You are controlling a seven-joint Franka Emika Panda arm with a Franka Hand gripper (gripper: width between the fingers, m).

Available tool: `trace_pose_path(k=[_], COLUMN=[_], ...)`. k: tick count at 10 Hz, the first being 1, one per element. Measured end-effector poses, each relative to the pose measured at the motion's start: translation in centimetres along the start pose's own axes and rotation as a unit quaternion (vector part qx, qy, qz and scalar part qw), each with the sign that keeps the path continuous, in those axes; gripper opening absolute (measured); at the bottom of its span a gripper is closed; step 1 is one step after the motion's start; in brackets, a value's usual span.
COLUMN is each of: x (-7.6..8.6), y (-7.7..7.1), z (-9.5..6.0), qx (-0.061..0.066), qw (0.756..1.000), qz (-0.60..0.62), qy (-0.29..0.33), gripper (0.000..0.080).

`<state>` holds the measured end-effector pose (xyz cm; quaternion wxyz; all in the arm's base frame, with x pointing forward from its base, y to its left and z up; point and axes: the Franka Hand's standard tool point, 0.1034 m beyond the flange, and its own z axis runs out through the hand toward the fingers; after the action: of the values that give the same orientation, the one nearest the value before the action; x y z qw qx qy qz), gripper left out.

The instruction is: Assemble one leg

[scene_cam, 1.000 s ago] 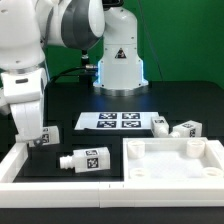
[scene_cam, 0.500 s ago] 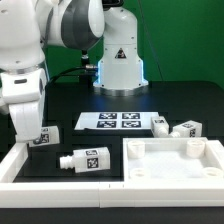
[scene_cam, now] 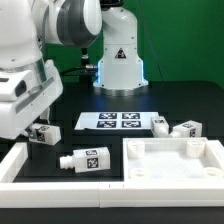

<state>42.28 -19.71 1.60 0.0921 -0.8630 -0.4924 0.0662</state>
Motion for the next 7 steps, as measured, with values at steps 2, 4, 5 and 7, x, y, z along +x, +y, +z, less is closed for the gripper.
trace_pose_path(k=[2, 4, 5, 7], x=[1.9, 4.6, 5.9, 8.0], y=[-1.0, -1.7, -1.9, -2.4], z=[0.1, 0.0, 0.0, 0.3], qx=[0.023, 0.04, 0.038, 0.033], qw=[0.989, 0.959, 0.945, 0.915], qz=[0.147, 0.279, 0.325, 0.403], qy=[0.005, 0.01, 0.008, 0.002], gripper=[0.029, 0.029, 0.0289, 0.0289])
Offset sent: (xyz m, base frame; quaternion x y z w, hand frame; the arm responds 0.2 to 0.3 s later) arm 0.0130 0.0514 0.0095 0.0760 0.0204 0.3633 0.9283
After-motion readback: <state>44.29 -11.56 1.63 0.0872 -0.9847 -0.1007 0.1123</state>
